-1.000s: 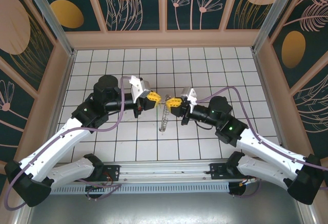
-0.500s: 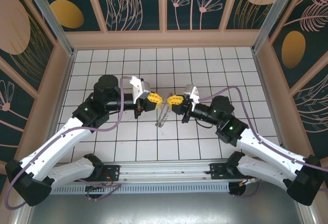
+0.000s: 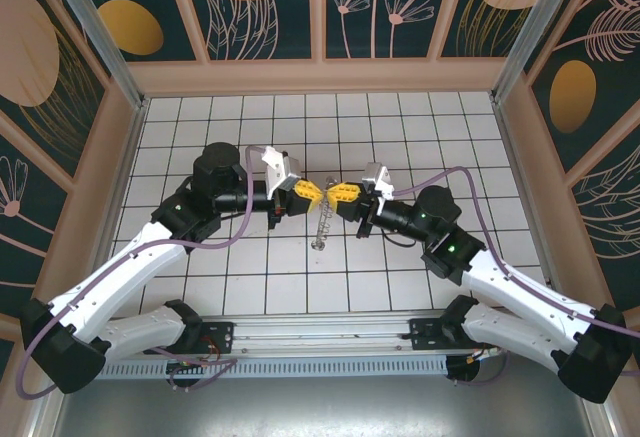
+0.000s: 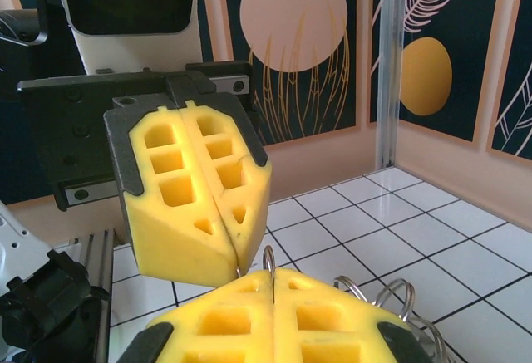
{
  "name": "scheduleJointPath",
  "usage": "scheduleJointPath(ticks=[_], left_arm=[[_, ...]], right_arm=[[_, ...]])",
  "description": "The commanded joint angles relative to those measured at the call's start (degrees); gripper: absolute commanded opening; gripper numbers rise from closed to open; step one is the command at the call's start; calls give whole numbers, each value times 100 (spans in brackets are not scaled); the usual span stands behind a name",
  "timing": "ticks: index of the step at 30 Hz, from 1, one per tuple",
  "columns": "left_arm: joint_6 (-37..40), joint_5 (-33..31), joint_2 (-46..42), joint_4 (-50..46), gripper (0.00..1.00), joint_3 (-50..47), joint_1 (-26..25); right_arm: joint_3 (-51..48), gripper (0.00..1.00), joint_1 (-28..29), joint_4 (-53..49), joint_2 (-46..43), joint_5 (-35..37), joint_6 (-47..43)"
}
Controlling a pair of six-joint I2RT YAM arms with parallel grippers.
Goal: Put the keys on the keyring
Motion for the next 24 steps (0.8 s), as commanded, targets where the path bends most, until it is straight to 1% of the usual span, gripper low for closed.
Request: scheduleJointPath(ticks=[1,15,24], left_arm=[[-135,143,-29,330,0,154,34],[-266,57,-3,539,0,109,163],[-296,168,80,548,0,133,176]], right_arm=[[-91,0,-54,467,-87,-134,72],[-117,0,-95,517,-141,-248,73],[-102,0,-122,617,-80,-341,89]])
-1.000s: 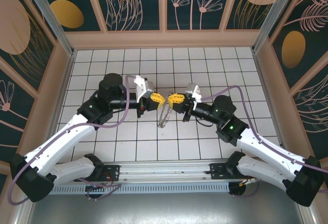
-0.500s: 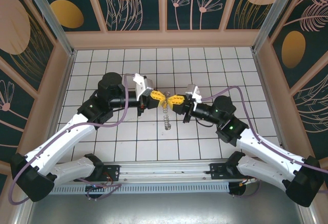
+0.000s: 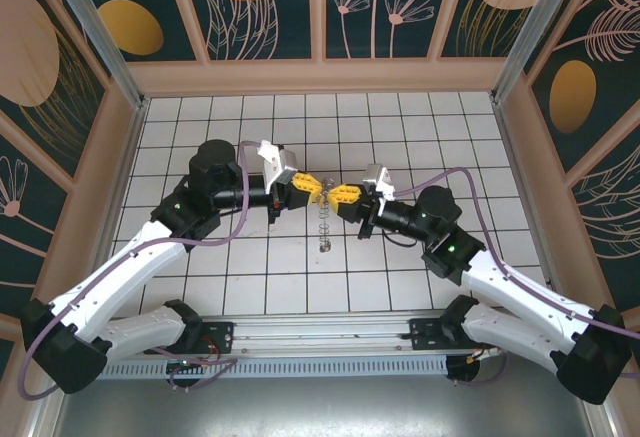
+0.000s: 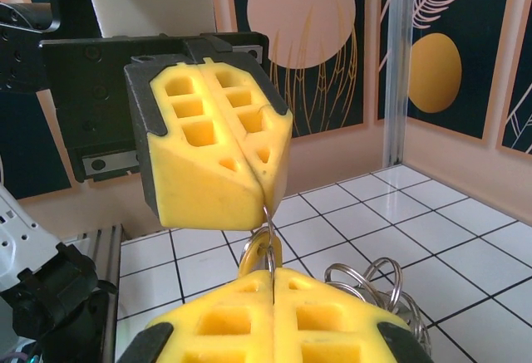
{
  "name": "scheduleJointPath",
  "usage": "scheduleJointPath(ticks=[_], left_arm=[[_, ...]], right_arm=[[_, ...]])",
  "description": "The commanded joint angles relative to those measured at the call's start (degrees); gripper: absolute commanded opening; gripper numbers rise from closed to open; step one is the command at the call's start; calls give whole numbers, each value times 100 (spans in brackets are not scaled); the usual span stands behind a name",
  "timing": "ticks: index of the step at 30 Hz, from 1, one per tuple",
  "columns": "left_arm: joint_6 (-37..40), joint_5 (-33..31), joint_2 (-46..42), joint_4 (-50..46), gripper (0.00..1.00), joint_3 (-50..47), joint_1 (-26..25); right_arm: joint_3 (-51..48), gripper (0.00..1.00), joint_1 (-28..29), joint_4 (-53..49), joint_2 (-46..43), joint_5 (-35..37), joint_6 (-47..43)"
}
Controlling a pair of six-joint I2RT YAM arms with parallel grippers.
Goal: Put the keys on the keyring
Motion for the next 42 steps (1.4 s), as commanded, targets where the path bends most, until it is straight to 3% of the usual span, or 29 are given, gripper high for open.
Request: scheduleJointPath(ticks=[1,42], left_arm=[[-58,161,63,194,0,130,42],[-138,225,100,281,0,165,46]], right_arm=[[-36,0,-37,553,-71,-140,72],[-9,0,-56,712,148,-517,81]])
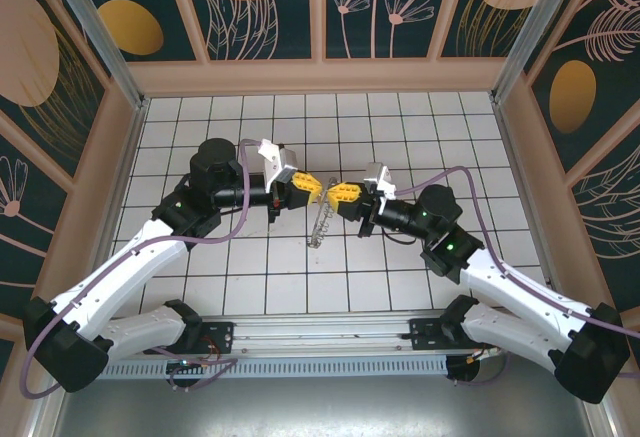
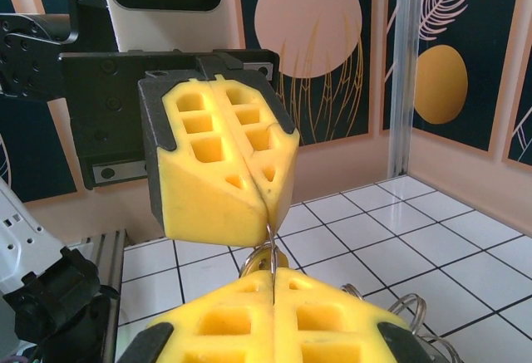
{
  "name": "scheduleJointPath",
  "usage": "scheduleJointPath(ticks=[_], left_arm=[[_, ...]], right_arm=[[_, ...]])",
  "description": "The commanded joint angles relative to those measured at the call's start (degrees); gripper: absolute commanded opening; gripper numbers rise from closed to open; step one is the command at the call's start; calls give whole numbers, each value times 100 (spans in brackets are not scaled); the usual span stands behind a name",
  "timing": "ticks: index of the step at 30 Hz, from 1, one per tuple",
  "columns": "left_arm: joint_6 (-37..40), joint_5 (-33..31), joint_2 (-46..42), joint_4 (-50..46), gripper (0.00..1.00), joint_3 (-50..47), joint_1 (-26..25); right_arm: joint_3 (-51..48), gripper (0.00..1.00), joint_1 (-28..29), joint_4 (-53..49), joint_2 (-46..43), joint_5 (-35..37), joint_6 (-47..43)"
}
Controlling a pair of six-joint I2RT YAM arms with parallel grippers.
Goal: Put the keys on the keyring
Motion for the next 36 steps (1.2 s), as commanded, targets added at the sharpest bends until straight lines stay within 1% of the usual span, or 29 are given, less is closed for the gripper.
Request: scheduleJointPath(ticks=[1,20,36], left_arm=[[-87,110,47,261,0,161,10],[-137,150,89,306,0,154,10],[-127,-16,-39,191,0,118,13]], right_arm=[[3,0,24,411,38,-317,57],[107,0,51,431,186,-546,-12],[-102,0,48,331,-242,-81,31]])
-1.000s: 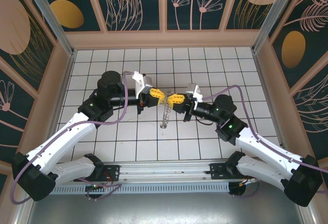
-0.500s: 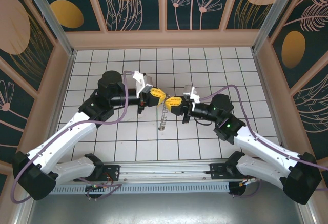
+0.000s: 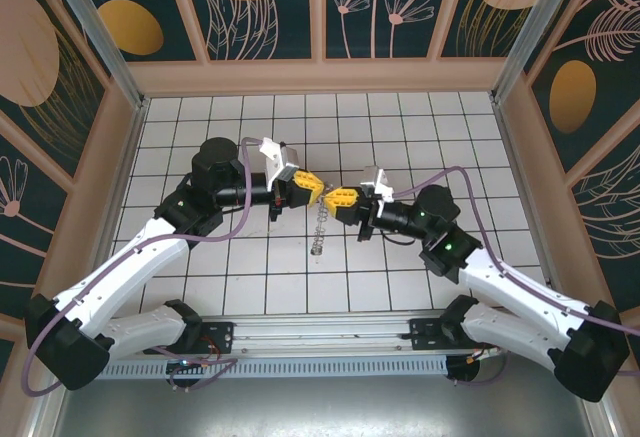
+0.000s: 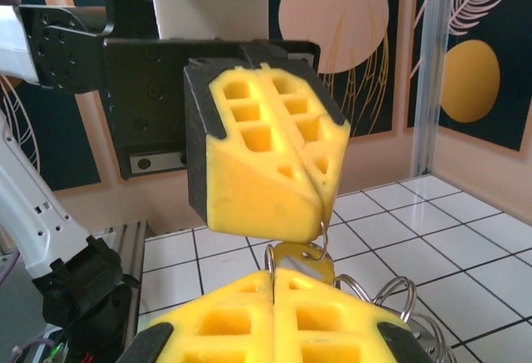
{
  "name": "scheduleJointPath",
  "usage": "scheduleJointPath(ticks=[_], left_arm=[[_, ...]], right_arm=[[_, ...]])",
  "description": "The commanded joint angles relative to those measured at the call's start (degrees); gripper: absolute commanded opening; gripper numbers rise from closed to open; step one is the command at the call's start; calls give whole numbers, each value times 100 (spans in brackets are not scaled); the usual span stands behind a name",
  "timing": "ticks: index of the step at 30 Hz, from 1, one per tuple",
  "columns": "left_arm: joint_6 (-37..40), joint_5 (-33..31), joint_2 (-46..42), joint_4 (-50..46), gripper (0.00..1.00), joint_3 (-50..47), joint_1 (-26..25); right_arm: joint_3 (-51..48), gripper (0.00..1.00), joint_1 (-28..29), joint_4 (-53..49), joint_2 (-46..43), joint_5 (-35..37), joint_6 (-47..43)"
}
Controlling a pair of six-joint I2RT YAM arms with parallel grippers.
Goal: Put the keys on the keyring
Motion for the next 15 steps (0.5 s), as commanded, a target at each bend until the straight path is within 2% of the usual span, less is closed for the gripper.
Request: scheduleJointPath(ticks=[1,8,15], left_arm=[[-43,-5,-119,66,0,105,13],[-81,-463,-117,-40,0,-94,47],[-298,-885,-148,-98,0,-582,203]], right_arm=[[-84,0,14,284,-247,220,58],[-648,0,-169,330,-474,586,507],[-1641,0,-259,1628,-179,932,1663]])
